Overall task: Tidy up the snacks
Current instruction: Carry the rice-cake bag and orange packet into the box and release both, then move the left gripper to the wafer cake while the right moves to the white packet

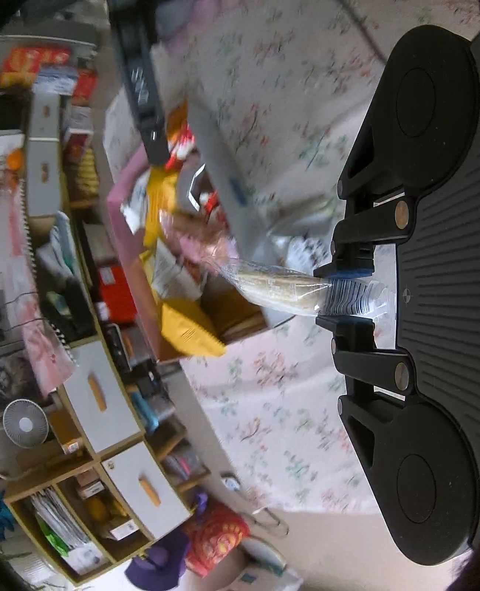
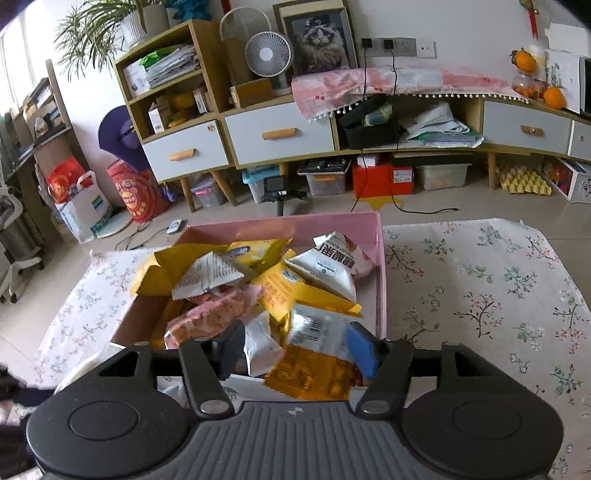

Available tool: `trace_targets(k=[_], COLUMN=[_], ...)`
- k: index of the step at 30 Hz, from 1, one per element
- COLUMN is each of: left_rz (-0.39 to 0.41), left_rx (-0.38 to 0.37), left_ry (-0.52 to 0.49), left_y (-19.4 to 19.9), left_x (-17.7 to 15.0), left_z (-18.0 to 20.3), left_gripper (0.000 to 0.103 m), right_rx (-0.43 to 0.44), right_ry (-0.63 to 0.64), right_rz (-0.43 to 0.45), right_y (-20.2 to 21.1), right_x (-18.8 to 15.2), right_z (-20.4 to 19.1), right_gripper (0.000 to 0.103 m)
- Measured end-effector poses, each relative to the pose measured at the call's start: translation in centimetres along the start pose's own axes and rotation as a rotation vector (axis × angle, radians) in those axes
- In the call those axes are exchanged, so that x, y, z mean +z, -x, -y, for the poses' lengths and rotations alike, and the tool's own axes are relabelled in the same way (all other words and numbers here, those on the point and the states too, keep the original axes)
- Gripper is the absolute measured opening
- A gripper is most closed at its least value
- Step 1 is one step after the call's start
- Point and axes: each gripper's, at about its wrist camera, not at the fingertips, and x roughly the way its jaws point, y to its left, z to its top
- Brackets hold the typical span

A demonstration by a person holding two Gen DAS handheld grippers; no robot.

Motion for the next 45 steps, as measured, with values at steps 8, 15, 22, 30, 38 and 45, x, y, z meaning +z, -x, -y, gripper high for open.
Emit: trace_targets(k=[8,15,22,30,38,45], left_rz=[-0.168,-0.280,-0.301,-0.223,-0.134,-0.068], left_rx=[0.077,0.143,0.171,0.109,0.084,0.041], left_ry=[-0.176,-0.271,-0.210,-0.131,-0.033,0.064], left_y=[-2.7,-6.2,-7.7,-7.2,-5.2,-3.1], left_x=[5.4,7.5,8.6,8.2,7.1,4.7], left_z=[1.6,3.6,3.0,2.4,0.9,-0.8], left_gripper=[0.017,0.017,0.018,0.027,0.077,0.081], right_rx=[0.014,0.026,0.030,0.031,0.037,0.030], right_ry=[-0.047,-0.083,-0.112,-0.113,-0.055,0.038], right_rz=[0.033,0.045,0.049,0.054,0.037,0.015], right_y=[0.5,0.2,0.3,0.8,1.2,2.0], right_x=[0.6,1.2,1.4,1.3,1.0,0.2], right_z=[1.0,1.9,2.9,3.1,2.0,0.4], right_gripper=[0.041,0.041,0.042,0.044,0.055,0.068])
